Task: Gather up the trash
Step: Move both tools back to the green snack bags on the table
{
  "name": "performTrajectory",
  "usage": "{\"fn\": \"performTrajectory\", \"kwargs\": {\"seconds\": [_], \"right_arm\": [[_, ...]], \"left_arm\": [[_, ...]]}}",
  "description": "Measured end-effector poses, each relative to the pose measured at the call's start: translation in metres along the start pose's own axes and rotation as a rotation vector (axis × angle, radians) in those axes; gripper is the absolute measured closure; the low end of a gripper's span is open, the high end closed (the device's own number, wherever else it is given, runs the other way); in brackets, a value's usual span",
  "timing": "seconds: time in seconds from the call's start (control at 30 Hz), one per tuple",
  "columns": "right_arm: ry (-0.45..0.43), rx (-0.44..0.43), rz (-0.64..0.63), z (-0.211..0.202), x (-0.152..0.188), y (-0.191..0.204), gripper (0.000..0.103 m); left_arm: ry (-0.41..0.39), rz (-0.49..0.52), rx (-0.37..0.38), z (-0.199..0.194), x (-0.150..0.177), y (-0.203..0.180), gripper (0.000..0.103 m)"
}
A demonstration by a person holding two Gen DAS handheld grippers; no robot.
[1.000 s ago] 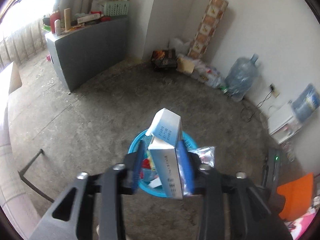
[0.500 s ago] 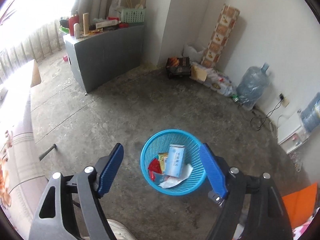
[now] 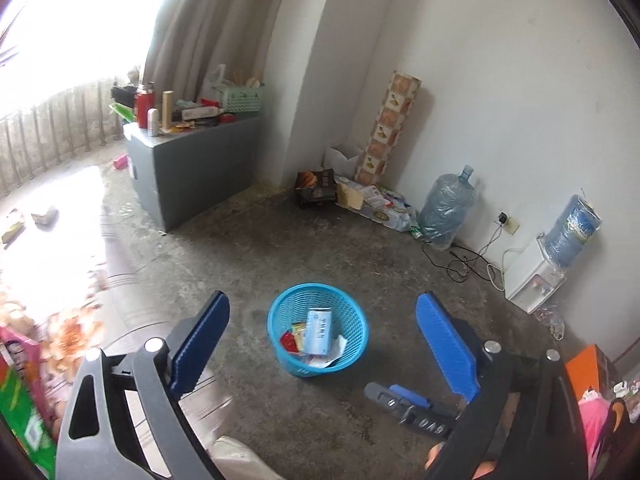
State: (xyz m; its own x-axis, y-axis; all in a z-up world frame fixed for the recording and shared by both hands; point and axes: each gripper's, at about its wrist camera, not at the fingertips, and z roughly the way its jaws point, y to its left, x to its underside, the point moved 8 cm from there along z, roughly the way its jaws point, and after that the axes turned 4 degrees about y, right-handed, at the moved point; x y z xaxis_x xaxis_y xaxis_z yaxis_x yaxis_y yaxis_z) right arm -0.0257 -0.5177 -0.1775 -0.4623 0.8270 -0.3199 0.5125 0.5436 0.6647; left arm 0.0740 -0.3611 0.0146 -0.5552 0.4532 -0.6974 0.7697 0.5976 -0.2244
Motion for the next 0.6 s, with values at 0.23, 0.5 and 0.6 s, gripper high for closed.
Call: {"fn": "performTrajectory", "kwargs": {"seconds": [0.23, 0.5, 0.6], "right_arm": [[0.079, -0.163, -0.185, -0.005, 0.019, 0.082, 0.036], [0.290, -0.369, -0.349, 0.039, 0.050, 0.190, 0.035], [0.369, -0.435, -0.395, 0.053, 0.065, 0.232, 0.035]], "left_arm": [[-0.065, -0.067, -0.136, -0.099, 0.060, 0.085, 0.010], [-0.128, -0.329, -0.299, -0.188, 0.152, 0.197, 0.010], [-0.137, -0.399, -0.338, -0.202, 0.179, 0.229, 0.010]]}}
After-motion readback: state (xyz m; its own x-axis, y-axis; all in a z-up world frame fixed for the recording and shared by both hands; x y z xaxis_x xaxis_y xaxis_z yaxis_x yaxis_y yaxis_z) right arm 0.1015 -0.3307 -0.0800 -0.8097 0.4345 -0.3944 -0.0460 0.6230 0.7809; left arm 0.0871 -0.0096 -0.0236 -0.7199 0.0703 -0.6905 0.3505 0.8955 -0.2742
